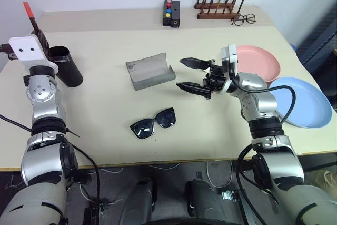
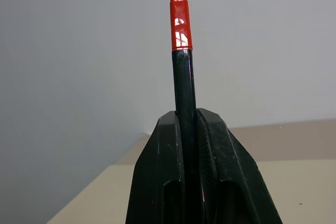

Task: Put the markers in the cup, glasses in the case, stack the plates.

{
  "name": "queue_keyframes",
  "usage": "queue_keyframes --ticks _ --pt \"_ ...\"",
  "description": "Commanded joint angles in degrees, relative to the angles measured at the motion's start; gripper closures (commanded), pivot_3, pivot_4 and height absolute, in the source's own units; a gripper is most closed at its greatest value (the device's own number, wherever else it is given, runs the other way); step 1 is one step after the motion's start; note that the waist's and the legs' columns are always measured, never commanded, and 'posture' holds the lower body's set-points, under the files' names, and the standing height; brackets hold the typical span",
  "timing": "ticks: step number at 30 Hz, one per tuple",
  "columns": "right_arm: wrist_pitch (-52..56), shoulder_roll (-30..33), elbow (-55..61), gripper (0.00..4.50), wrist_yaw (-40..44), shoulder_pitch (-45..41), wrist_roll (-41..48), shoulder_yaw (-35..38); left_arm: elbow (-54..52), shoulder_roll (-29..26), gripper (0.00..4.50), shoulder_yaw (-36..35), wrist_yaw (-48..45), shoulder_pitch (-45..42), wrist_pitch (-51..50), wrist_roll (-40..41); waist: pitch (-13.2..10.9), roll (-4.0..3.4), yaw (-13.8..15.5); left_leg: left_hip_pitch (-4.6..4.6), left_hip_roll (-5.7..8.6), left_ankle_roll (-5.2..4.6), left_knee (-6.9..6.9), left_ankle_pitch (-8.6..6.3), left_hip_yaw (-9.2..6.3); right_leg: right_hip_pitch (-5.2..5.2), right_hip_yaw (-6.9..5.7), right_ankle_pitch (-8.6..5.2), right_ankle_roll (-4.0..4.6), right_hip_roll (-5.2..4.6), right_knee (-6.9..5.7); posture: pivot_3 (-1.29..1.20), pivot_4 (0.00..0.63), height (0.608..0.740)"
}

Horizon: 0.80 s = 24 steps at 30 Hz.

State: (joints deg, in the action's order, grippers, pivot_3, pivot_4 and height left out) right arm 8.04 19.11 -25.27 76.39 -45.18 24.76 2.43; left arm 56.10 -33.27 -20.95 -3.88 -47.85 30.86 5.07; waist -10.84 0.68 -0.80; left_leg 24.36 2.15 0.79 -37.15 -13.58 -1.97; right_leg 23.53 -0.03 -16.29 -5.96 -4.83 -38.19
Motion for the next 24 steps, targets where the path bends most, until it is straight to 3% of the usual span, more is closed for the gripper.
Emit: queue_keyframes --ticks 1,6,19,24 --pt "-0.96 0.11 0.32 0.0 0.26 -1.96 0.6 0.21 -1.86 -0.52 2.74 0.39 0.0 0.31 1.21 0.17 0.0 0.0 0.01 0.0 0.0 0.0 0.0 0.0 0.0 0.0 0.0 0.0 0.0 0.0 0.0 0.0 0.15 0.74" --pt "-1.09 -0.04 0.14 0.0 0.15 -2.12 0.6 0.15 -2.46 -0.51 0.2 0.28 0.1 0.78 1.17 0.29 0.0 0.0 0.02 0.0 0.0 0.0 0.0 0.0 0.0 0.0 0.0 0.0 0.0 0.0 0.0 0.0 0.15 0.74" --pt "-1.64 -0.11 -0.17 0.0 -0.46 -2.04 0.56 0.2 -6.26 0.5 0.09 -0.43 -1.4 1.2 0.44 2.64 0.0 0.0 0.06 0.0 -0.01 0.0 0.0 0.0 0.0 0.0 0.0 0.0 0.0 0.0 0.0 0.0 0.15 0.74" --pt "-2.07 -0.06 -0.43 0.0 -0.71 -2.05 0.4 0.16 -8.99 1.46 0.09 -2.22 -1.7 -0.25 -5.59 7.01 0.0 0.0 0.03 0.0 0.0 -0.01 -0.04 0.0 0.0 -0.02 0.0 0.0 0.0 0.0 0.0 0.0 0.15 0.74"
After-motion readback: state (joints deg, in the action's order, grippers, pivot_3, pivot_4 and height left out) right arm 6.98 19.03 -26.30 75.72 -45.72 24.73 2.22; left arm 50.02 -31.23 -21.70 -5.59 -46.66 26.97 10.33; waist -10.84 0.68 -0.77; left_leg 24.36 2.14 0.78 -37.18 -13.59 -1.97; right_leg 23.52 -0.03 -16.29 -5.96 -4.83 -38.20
